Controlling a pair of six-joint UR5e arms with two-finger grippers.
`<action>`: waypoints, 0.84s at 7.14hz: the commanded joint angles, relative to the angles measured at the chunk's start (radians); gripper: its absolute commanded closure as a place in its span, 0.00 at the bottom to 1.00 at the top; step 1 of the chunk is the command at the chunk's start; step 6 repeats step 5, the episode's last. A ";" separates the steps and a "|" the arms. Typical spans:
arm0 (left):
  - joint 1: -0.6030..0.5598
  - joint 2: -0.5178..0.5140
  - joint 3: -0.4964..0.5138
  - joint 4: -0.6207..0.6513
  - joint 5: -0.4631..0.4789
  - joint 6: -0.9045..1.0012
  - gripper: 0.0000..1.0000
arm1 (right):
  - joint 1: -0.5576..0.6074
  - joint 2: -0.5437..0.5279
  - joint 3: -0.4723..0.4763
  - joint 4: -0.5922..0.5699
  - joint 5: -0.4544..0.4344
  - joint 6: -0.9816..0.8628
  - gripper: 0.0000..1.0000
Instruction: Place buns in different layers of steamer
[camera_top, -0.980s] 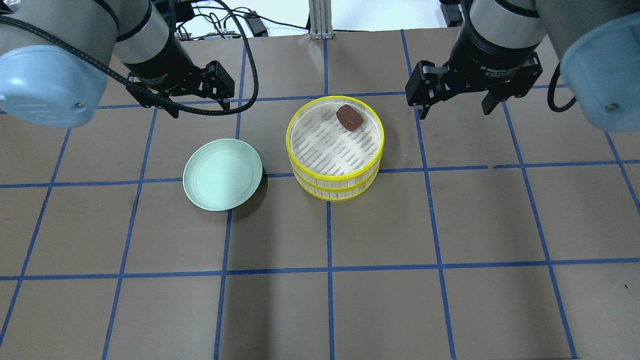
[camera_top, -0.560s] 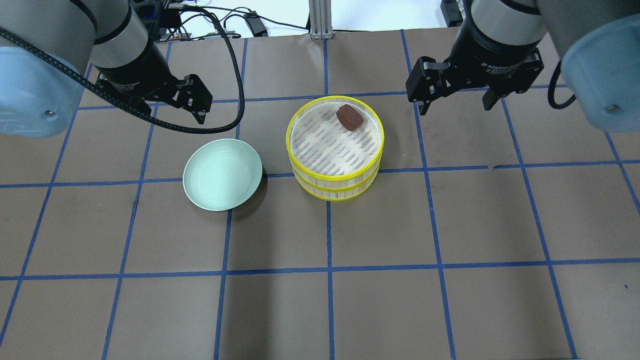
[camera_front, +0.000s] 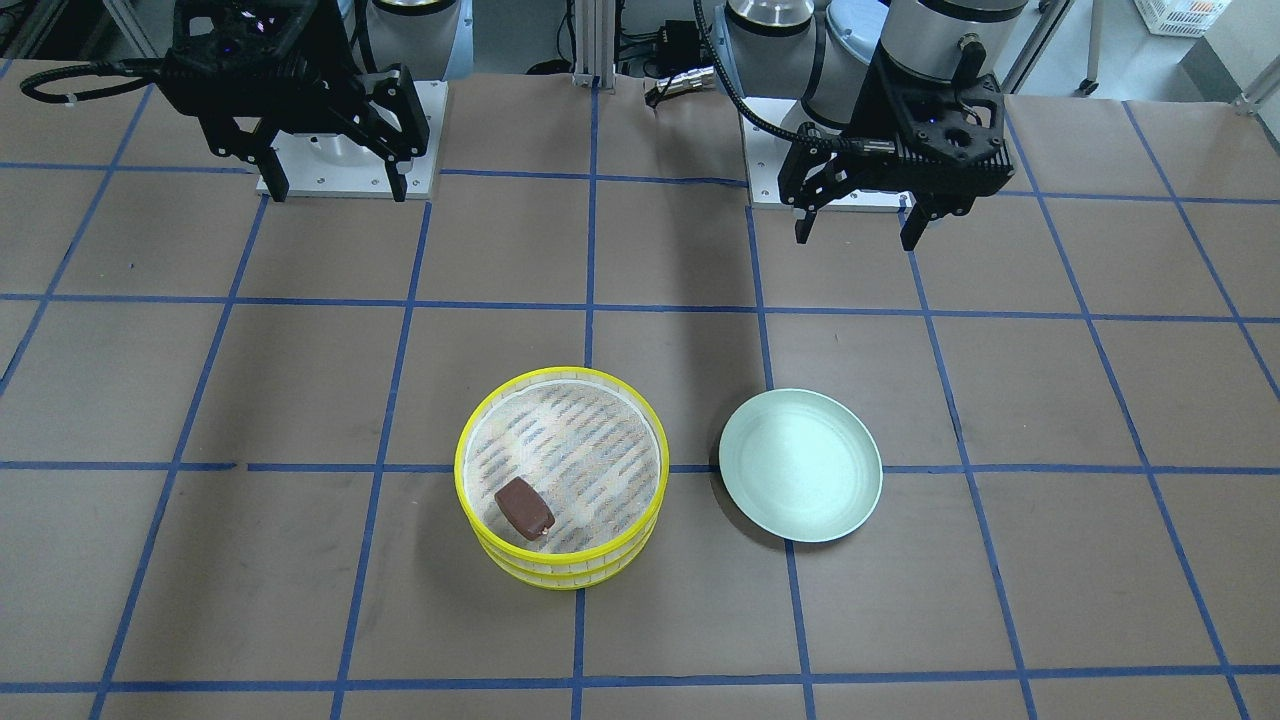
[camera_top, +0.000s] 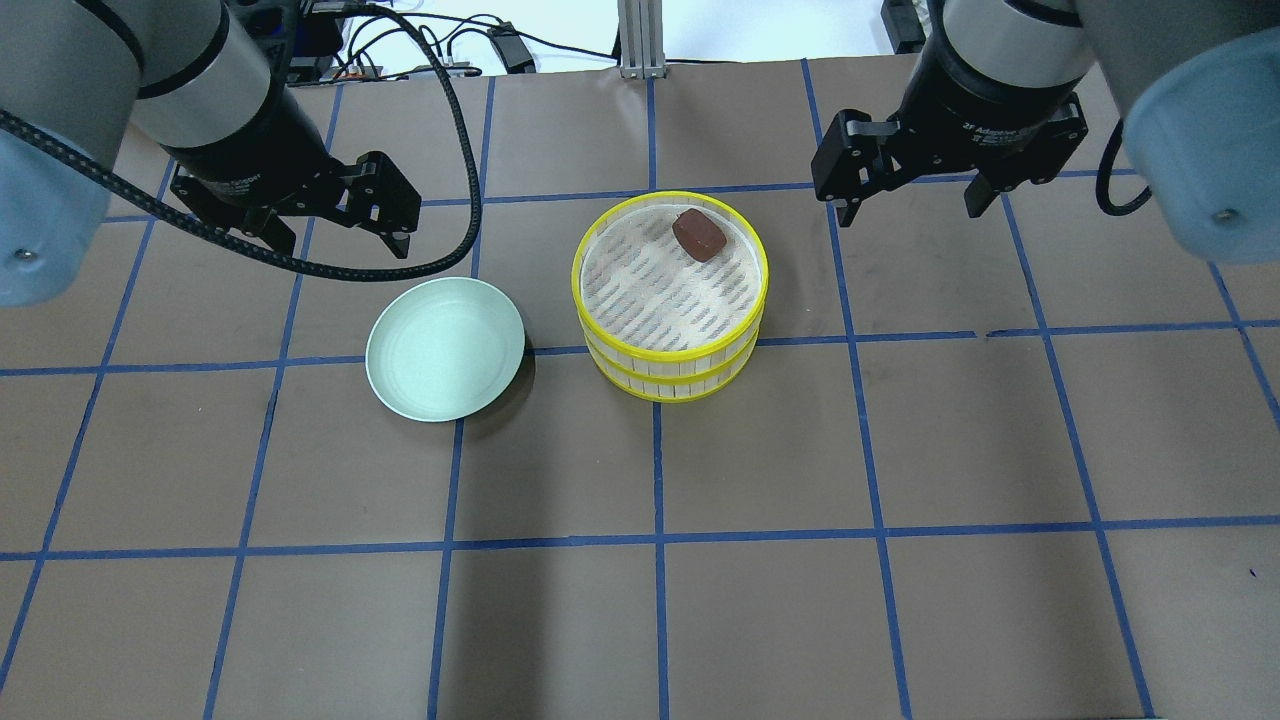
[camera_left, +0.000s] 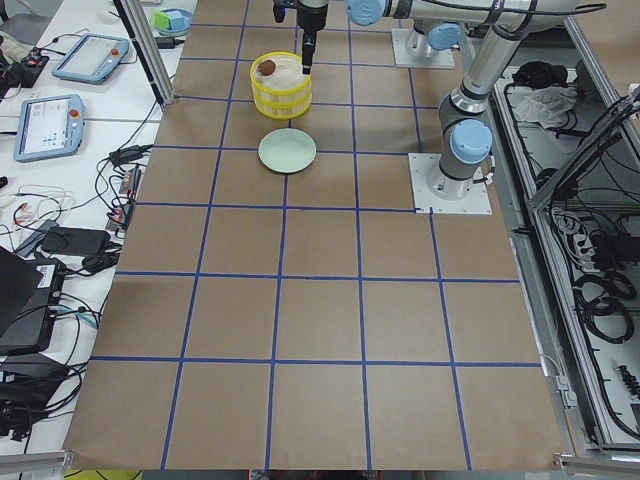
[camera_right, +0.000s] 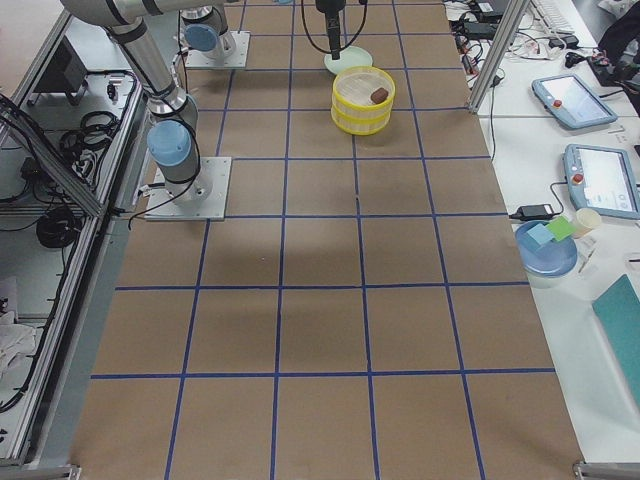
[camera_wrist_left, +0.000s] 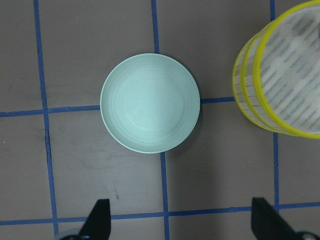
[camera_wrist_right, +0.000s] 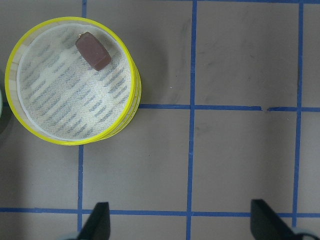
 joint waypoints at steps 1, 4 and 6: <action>0.000 0.006 -0.002 -0.006 -0.001 -0.008 0.00 | 0.001 0.001 0.001 0.000 -0.002 0.000 0.00; 0.004 0.003 -0.013 0.003 0.007 -0.008 0.00 | 0.000 0.001 0.001 0.000 -0.002 0.000 0.00; 0.004 0.003 -0.019 0.005 0.011 -0.007 0.00 | 0.000 0.001 0.001 0.002 -0.003 0.002 0.00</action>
